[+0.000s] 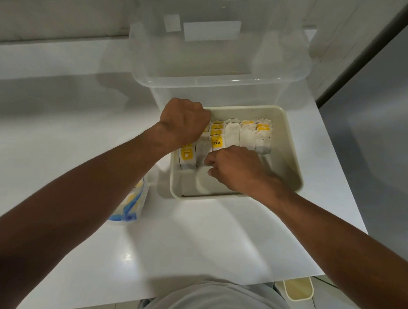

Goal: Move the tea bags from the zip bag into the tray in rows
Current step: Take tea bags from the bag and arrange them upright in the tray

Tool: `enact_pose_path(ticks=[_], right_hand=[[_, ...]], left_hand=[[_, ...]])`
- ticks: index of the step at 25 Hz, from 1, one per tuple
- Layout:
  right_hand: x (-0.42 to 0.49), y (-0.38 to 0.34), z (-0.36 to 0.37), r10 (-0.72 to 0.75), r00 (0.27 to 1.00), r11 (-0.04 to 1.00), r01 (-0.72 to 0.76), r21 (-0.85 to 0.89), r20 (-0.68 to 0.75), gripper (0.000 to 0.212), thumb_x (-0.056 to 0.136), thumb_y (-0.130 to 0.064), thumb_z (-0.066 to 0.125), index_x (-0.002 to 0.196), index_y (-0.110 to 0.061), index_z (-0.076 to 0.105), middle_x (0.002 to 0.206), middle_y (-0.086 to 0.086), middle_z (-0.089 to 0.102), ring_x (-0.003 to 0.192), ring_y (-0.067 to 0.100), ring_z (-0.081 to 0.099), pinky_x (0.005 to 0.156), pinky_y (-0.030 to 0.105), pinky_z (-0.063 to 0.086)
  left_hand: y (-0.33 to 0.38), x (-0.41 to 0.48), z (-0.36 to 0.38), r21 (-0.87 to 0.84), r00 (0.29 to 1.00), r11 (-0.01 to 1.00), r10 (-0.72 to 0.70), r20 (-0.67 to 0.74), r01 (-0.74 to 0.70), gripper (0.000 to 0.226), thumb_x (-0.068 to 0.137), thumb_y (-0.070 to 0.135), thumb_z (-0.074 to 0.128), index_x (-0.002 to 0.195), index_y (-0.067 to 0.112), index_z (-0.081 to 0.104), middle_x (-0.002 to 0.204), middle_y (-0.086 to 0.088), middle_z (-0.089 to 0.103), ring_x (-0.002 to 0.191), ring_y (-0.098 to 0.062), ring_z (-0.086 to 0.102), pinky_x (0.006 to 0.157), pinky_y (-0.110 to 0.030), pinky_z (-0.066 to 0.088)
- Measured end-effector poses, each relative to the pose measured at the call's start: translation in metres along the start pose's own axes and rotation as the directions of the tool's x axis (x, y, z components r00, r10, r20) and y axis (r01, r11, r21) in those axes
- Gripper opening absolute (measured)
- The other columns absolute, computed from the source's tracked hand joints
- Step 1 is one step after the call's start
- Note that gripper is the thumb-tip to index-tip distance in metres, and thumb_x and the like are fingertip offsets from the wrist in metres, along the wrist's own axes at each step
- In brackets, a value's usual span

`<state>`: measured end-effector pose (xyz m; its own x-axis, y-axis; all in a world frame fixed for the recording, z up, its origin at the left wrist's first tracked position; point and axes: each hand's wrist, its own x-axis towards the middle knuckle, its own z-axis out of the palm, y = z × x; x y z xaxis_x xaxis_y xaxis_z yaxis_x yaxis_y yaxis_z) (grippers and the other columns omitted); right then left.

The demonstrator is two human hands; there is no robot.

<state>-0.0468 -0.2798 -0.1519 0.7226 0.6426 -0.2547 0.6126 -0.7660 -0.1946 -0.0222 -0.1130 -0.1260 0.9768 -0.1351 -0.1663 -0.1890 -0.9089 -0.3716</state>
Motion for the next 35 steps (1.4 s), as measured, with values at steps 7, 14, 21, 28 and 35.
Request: enact_pose_path(ticks=[7,14,21,28,35], right_hand=[[0.022,0.006,0.004,0.185,0.981,0.981,-0.188,-0.046,-0.059,0.047,0.083,-0.064,0.059,0.098,-0.021,0.070,0.111,0.005,0.064,0.096,0.027,0.062,0.067,0.031,0.033],[0.035,0.007,0.003,0.188,0.981,0.978,-0.191,-0.084,-0.047,0.035,0.087,-0.046,0.063,0.108,-0.018,0.067,0.117,0.008,0.062,0.099,0.029,0.062,0.068,0.032,0.035],[0.007,0.028,-0.012,0.119,0.988,0.982,-0.132,0.134,0.101,0.028,0.089,-0.053,0.060,0.112,-0.037,0.067,0.117,-0.005,0.064,0.108,0.022,0.059,0.080,0.030,0.042],[0.007,0.029,-0.003,0.016,0.998,0.999,-0.019,0.048,0.065,0.038,0.097,-0.042,0.051,0.133,-0.053,0.048,0.123,-0.006,0.062,0.112,0.022,0.057,0.078,0.029,0.039],[0.011,0.029,0.005,0.060,0.996,0.995,-0.065,0.074,0.067,0.039,0.094,-0.050,0.052,0.133,-0.051,0.049,0.111,-0.012,0.067,0.107,0.019,0.060,0.079,0.031,0.044]], left_hand=[[0.024,-0.037,-0.003,0.111,0.996,0.994,-0.022,0.086,0.013,0.027,0.089,0.046,0.065,0.083,0.025,0.049,0.094,0.005,0.067,0.092,-0.019,0.063,0.077,-0.033,0.037],[0.031,-0.028,0.005,0.202,0.997,0.979,-0.039,0.071,0.024,0.031,0.092,0.023,0.057,0.067,0.023,0.038,0.076,0.008,0.049,0.072,-0.015,0.051,0.070,-0.030,0.031],[-0.014,-0.043,-0.023,-0.331,0.985,0.929,-0.134,0.111,0.164,0.039,0.078,0.069,0.066,0.092,0.032,0.066,0.093,0.008,0.066,0.093,-0.020,0.065,0.073,-0.031,0.041],[-0.059,-0.087,-0.010,-0.758,0.975,0.618,-0.195,0.107,0.207,0.026,0.075,0.058,0.076,0.076,0.033,0.068,0.070,0.012,0.066,0.066,-0.002,0.058,0.065,-0.030,0.048],[-0.040,-0.097,0.001,-0.863,0.989,0.491,-0.139,0.054,0.116,0.019,0.076,0.049,0.080,0.078,0.034,0.070,0.076,0.014,0.069,0.063,0.007,0.055,0.074,-0.034,0.050]])
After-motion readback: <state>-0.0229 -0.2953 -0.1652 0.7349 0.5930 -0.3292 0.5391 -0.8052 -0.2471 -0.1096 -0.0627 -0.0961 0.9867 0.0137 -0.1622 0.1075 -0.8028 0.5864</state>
